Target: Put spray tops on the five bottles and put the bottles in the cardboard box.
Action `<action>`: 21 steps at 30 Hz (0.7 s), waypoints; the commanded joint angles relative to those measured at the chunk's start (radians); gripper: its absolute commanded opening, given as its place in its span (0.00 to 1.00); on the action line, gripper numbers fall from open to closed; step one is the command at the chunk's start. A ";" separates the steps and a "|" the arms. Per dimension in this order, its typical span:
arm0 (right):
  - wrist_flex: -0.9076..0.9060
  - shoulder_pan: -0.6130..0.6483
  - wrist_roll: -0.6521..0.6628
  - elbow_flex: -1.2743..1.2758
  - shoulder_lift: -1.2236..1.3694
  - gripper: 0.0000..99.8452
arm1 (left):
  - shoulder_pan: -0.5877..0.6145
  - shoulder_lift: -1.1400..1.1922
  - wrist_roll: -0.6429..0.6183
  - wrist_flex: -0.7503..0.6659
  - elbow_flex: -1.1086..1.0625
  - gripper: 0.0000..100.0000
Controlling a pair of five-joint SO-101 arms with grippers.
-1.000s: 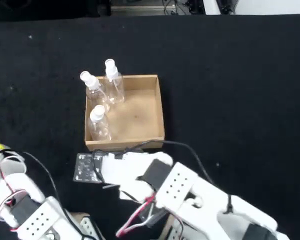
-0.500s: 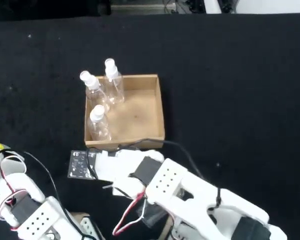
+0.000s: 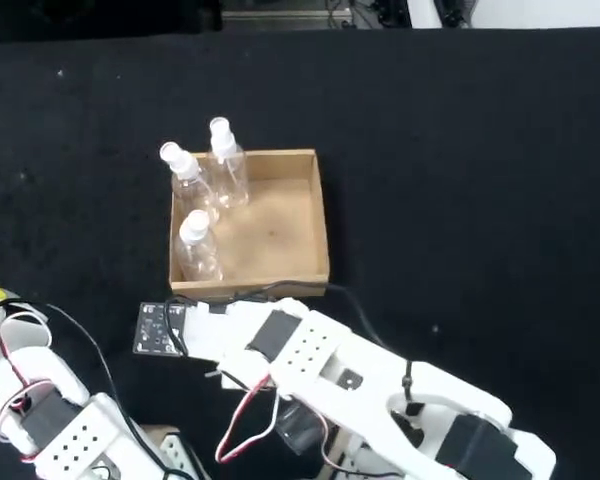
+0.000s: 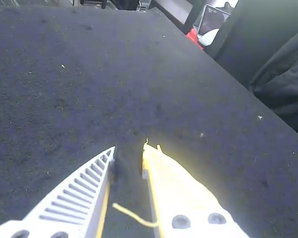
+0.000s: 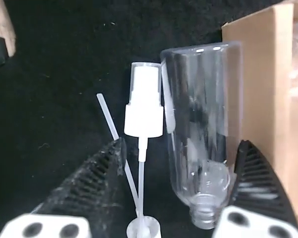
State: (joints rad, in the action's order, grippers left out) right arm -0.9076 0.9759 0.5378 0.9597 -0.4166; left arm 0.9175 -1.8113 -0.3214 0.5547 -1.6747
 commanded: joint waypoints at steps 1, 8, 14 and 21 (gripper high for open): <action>0.012 0.009 0.003 -0.005 0.025 0.32 | 0.008 -0.012 -0.005 -0.031 -0.018 0.08; -0.038 0.008 0.000 -0.002 -0.021 0.25 | 0.007 -0.012 -0.005 -0.029 -0.018 0.08; -0.181 -0.091 0.002 -0.001 -0.166 0.25 | 0.004 -0.012 -0.005 -0.029 -0.018 0.08; -0.279 -0.160 -0.006 -0.004 -0.263 0.25 | 0.002 -0.012 -0.005 -0.031 -0.018 0.08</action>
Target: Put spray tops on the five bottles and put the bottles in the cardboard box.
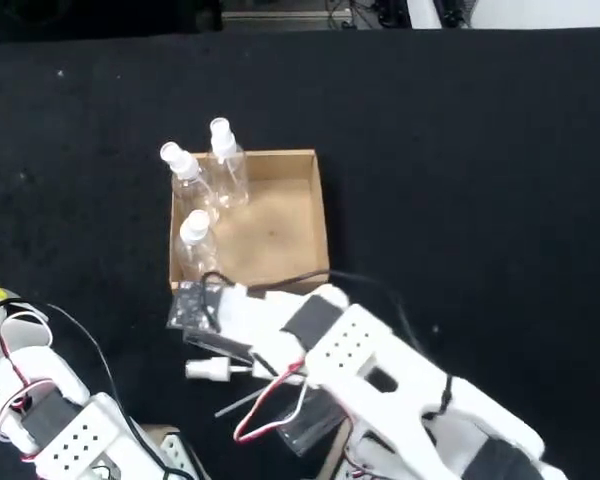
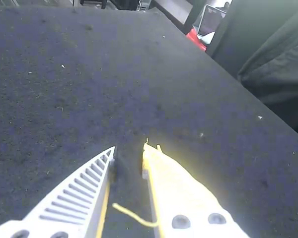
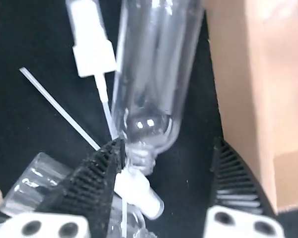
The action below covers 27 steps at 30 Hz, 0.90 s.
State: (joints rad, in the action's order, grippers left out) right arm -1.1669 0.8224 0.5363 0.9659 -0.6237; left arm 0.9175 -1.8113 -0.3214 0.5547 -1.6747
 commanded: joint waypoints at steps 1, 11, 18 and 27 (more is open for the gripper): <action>-0.020 0.018 -0.006 -0.010 -0.059 0.25 | 0.002 -0.012 -0.005 -0.031 -0.018 0.08; 0.017 0.169 -0.152 -0.096 -0.056 0.29 | 0.002 -0.012 -0.005 -0.031 -0.018 0.08; 0.170 0.169 -0.186 -0.073 0.082 0.31 | 0.002 -0.012 -0.005 -0.031 -0.018 0.08; 0.336 0.158 -0.195 -0.076 0.317 0.31 | 0.002 -0.012 -0.005 -0.031 -0.019 0.08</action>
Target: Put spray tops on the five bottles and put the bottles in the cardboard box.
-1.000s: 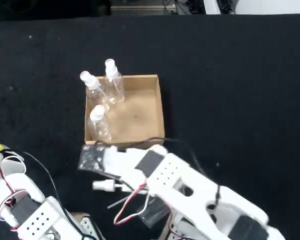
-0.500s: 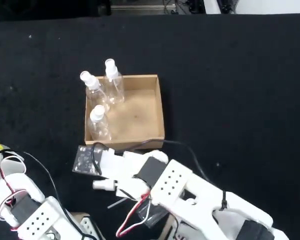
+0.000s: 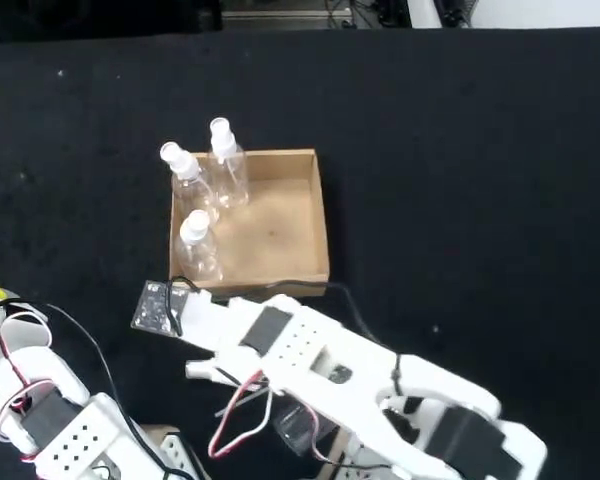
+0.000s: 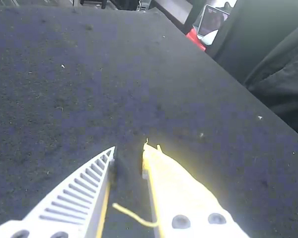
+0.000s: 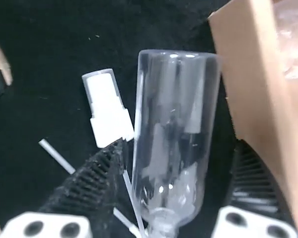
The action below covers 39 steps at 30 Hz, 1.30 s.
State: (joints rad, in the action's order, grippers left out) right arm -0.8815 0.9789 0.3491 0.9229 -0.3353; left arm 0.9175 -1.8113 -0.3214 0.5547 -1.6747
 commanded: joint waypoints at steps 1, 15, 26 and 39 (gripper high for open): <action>0.061 -0.005 -0.008 -0.033 0.041 0.31 | 0.002 -0.012 -0.005 -0.031 -0.019 0.08; -0.195 -0.118 -0.008 -0.104 -0.231 0.15 | 0.001 -0.012 -0.005 -0.031 -0.019 0.08; -0.603 -0.494 -0.005 -0.329 -0.496 0.15 | 0.001 -0.012 -0.005 -0.032 -0.019 0.08; -0.275 -1.470 -0.247 -0.101 -0.410 0.14 | -0.027 -0.012 0.000 -0.028 -0.019 0.08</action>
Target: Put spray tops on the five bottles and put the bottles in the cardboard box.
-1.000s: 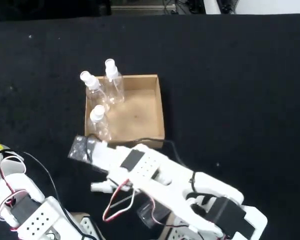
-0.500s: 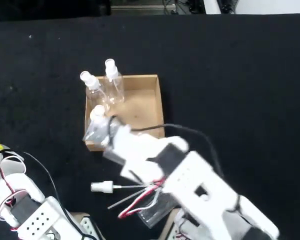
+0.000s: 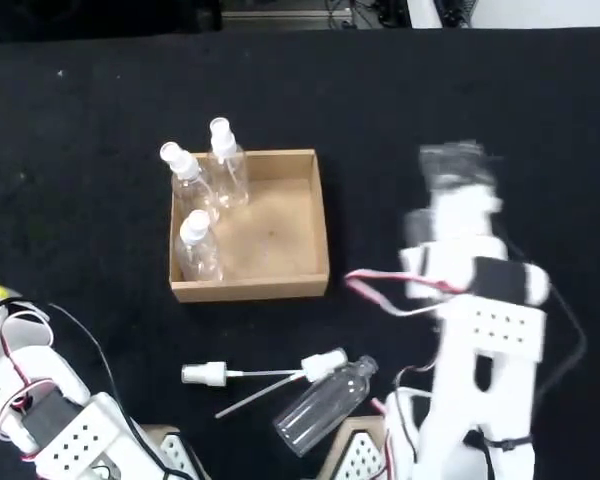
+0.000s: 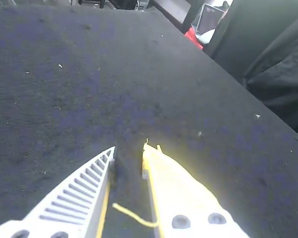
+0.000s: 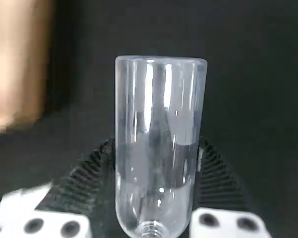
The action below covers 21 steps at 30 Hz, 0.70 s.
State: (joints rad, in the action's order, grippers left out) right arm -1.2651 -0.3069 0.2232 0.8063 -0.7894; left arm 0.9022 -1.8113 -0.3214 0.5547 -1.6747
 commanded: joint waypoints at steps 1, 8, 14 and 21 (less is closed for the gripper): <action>0.143 -0.236 -0.178 0.024 0.065 0.14 | -0.010 -0.012 0.000 -0.028 -0.019 0.08; 0.299 -0.379 -0.448 0.015 0.315 0.17 | -0.007 -0.012 0.002 -0.026 -0.021 0.08; 0.175 -0.287 -0.459 -0.125 0.481 0.36 | -0.007 -0.012 0.002 -0.026 -0.021 0.08; -0.078 -0.262 -0.112 -0.358 0.483 0.44 | -0.005 -0.012 0.002 -0.026 -0.021 0.08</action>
State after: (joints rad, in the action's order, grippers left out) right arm -1.2451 -0.5938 -0.0913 0.5808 -0.3046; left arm 0.9022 -1.8113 -0.3214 0.5547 -1.6747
